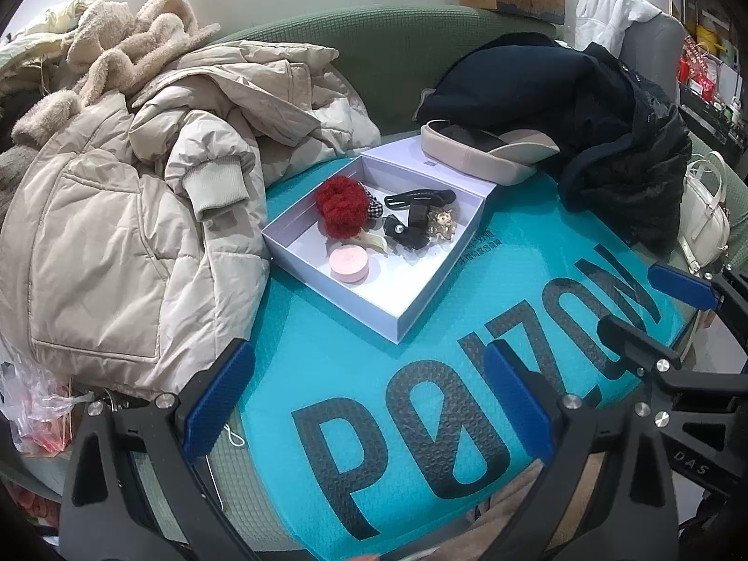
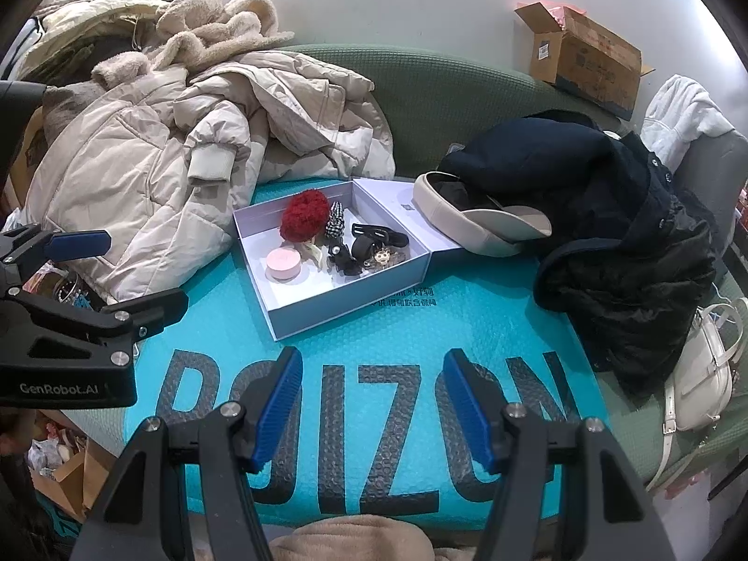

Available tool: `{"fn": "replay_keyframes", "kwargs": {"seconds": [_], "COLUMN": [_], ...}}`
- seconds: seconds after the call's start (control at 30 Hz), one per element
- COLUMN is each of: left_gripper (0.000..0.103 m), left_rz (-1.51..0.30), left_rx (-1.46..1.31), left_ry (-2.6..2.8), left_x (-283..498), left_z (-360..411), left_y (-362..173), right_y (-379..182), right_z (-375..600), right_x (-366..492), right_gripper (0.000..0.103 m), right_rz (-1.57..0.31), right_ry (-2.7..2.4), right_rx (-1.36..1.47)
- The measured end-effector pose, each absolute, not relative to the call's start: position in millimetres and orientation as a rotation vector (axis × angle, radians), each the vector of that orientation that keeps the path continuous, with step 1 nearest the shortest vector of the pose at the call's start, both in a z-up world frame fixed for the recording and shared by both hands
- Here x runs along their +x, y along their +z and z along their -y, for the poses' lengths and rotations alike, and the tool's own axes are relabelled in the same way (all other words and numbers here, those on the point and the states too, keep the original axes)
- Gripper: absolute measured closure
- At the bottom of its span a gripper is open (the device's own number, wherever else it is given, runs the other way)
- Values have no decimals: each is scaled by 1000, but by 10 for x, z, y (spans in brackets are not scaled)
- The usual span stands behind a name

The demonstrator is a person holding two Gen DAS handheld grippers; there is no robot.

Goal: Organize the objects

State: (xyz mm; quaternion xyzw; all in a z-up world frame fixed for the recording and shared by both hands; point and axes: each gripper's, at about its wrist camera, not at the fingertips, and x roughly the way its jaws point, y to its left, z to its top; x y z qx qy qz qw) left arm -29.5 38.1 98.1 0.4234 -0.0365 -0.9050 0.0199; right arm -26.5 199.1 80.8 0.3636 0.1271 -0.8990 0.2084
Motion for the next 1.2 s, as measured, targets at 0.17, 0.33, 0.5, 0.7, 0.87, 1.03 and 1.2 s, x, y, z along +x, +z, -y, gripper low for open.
{"fn": "replay_keyframes", "kwargs": {"seconds": [0.17,0.33,0.5,0.7,0.87,1.03,1.2], "left_gripper": [5,5,5,5,5,5,5], "left_rz": [115,115,116,115,115,108,112], "left_rx": [1307,1310,1321,1319,1319,1322,1331], "left_ry": [-2805,-2804,-2801,-2804,-2803,-2806,-2808], "left_x": [-277,-268,-251,-232,-235,-217,-176], "left_z": [-369,-358,-366,-367,-372,-373,-398], "left_y": [987,988,974,975,973,969,953], "right_y": [806,795,781,774,766,753,745], "right_z": [-1988,-1984,-1988,-1996,-2011,-2037,-2057], "right_x": [-256,-240,-231,-219,-214,-194,-189], "right_gripper": [40,40,40,40,40,40,40], "right_rz": [-359,-360,-364,-368,-372,-378,-385], "right_ry": [-2502,-2504,-2502,-2504,-2504,-2508,-2511], "right_rx": [1016,1020,1026,1032,1039,1048,1057]}}
